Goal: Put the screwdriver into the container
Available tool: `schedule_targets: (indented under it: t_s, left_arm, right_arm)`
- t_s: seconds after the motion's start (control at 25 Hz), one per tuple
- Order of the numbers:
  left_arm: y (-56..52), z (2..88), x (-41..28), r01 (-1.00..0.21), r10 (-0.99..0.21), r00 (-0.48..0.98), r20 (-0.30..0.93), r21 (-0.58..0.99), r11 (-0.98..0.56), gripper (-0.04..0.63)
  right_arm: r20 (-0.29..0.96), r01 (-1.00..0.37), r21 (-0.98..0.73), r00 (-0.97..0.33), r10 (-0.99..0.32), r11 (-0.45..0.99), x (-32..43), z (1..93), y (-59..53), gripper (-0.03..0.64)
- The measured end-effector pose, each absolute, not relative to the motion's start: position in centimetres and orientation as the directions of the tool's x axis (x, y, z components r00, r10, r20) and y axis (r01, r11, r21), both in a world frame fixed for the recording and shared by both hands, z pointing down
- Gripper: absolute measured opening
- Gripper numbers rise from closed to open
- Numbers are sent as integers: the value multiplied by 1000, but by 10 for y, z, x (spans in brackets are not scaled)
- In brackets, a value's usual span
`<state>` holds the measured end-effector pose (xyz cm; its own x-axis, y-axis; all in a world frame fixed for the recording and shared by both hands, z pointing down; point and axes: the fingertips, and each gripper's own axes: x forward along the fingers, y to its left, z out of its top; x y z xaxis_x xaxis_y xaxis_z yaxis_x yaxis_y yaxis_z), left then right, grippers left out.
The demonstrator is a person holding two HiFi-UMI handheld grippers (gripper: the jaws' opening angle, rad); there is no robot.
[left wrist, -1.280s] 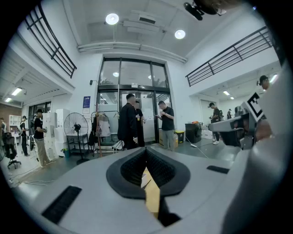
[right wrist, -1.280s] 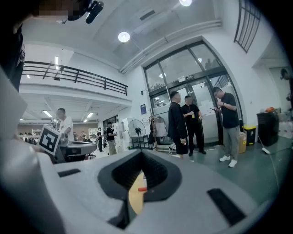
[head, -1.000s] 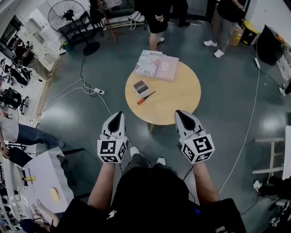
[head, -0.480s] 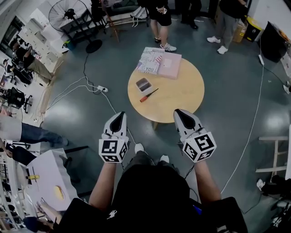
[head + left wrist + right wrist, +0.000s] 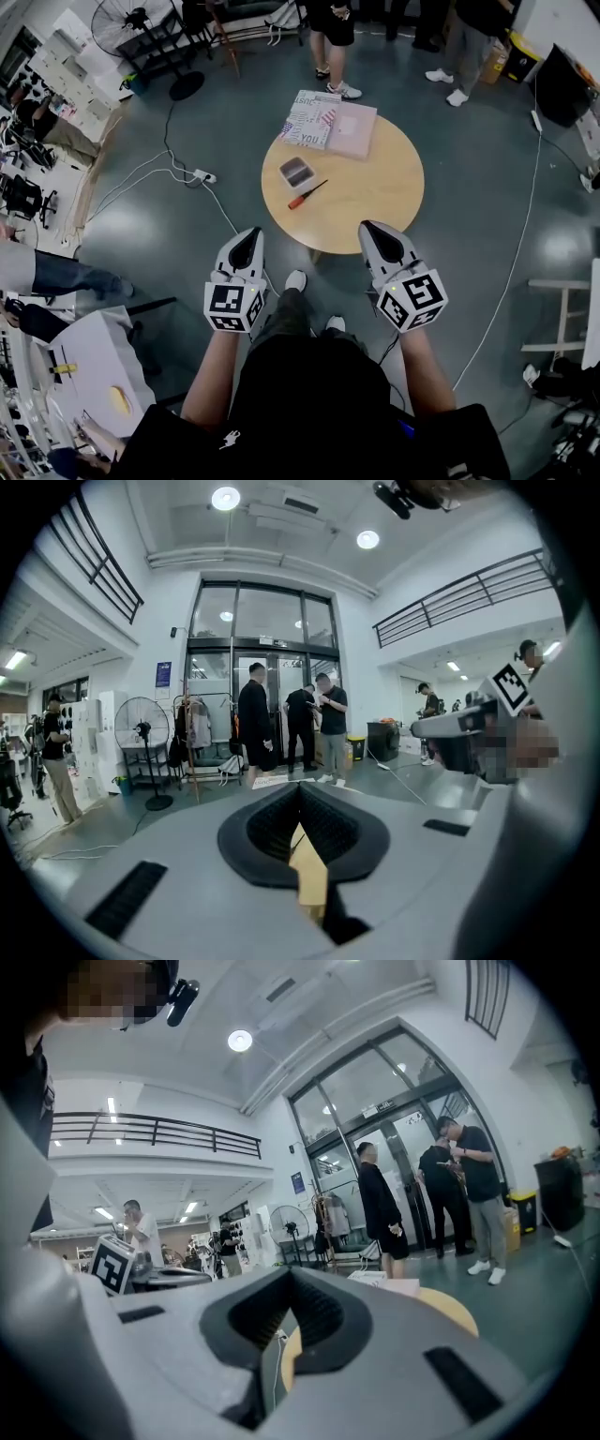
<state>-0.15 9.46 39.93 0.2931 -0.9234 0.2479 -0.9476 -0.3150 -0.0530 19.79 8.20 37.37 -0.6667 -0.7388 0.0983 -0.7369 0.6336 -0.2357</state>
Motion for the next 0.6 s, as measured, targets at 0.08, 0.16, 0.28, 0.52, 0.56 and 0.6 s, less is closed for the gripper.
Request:
schedule_targets:
  t_s: [0.08, 0.16, 0.28, 0.52, 0.56, 0.6]
  left_arm:
    - [81, 402, -4, -943, -918, 309, 249, -50, -330, 3]
    - [63, 405, -8, -937, -912, 324, 251, -46, -346, 3]
    - [35, 410, -12, -926, -900, 351, 258, -48, -375, 3]
    - [-9, 422, -16, -896, -863, 413, 289, -39, -442, 3]
    - [-16, 425, -17, -889, -855, 425, 297, -40, -456, 3]
    - [-24, 427, -17, -881, -846, 438, 303, -41, -471, 3]
  right_arm:
    - [105, -746, -229, -657, -746, 625, 195, 374, 72, 2]
    - [112, -754, -221, -649, -752, 618, 189, 374, 61, 2]
    - [125, -772, -211, -630, -767, 600, 181, 376, 41, 2]
    - [164, -807, -197, -586, -793, 556, 171, 384, 4, 2]
    - [170, -809, -197, -584, -794, 553, 168, 385, -2, 2]
    - [178, -813, -195, -580, -795, 549, 166, 386, -8, 2]
